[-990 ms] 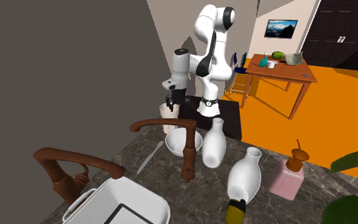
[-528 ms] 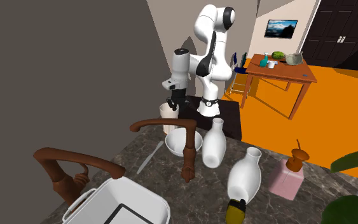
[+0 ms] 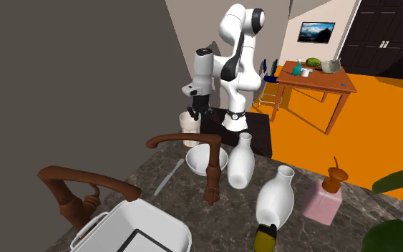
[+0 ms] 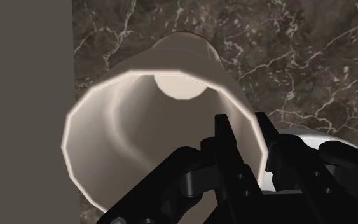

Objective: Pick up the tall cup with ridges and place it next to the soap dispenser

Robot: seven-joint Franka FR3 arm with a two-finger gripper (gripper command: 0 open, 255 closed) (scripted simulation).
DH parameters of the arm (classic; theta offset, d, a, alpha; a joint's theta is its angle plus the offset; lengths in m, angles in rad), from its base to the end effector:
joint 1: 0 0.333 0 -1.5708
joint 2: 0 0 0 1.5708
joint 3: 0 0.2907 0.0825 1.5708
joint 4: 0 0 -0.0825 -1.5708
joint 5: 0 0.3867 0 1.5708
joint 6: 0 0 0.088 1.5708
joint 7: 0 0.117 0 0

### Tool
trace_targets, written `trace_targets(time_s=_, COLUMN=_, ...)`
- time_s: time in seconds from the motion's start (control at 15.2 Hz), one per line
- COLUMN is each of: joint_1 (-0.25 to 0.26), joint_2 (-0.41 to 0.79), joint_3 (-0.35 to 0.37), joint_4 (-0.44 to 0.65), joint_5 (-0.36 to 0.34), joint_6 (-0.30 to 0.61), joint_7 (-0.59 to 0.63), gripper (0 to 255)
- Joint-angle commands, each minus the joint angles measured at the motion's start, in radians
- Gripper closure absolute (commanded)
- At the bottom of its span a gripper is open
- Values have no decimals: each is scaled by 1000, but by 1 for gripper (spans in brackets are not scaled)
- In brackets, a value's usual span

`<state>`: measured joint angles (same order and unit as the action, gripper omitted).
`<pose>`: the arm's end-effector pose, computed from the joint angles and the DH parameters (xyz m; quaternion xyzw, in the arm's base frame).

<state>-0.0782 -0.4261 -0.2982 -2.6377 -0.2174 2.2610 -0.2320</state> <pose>0.3807 -0.1492 0.3470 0.9995 0.0071 0.0125 0.0290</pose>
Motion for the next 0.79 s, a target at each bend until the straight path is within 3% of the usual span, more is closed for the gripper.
trace_targets(time_s=0.0, joint_1=1, joint_2=-21, joint_3=6, joint_4=17, joint_5=2, joint_6=-38, joint_7=1, gripper=255)
trace_targets(time_s=0.73, joint_1=4, joint_2=-89, joint_3=28, joint_4=118, joint_5=15, joint_6=-207, joint_7=-5, gripper=255)
